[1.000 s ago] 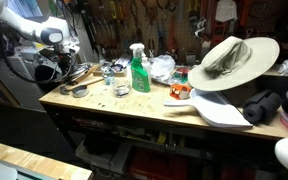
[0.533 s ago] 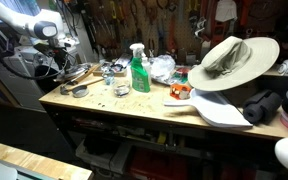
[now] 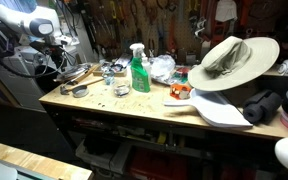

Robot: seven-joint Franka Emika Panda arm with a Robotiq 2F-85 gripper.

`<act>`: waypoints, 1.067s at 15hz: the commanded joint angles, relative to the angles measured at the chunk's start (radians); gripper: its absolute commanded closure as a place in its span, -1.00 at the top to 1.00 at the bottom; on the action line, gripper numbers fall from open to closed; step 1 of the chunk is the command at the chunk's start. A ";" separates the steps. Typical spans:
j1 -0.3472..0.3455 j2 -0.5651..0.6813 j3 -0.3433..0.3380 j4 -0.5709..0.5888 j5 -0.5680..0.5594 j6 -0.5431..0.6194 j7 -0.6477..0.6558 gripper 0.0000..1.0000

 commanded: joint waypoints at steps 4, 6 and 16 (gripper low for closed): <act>-0.004 0.058 -0.002 0.020 0.029 -0.007 -0.012 -0.24; -0.005 0.077 -0.003 0.030 0.035 -0.001 -0.017 -0.20; 0.002 0.151 -0.020 0.077 -0.001 0.060 0.007 -1.00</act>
